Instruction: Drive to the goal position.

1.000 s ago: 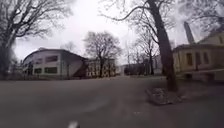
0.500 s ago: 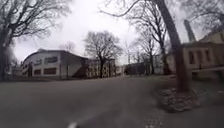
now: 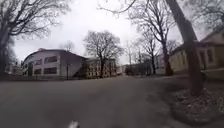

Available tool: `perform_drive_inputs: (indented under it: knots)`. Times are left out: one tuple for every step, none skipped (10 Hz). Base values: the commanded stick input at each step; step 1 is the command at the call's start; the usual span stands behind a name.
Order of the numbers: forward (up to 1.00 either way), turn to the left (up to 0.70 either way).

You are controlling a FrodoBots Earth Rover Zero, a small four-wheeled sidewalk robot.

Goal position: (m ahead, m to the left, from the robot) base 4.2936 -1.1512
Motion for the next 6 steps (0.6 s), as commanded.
perform_drive_inputs:
  knots:
    - [1.0, 0.0]
    - [1.0, -0.05]
    - [1.0, -0.4]
    - [1.0, -0.4]
    - [1.0, -0.4]
    - [1.0, -0.4]
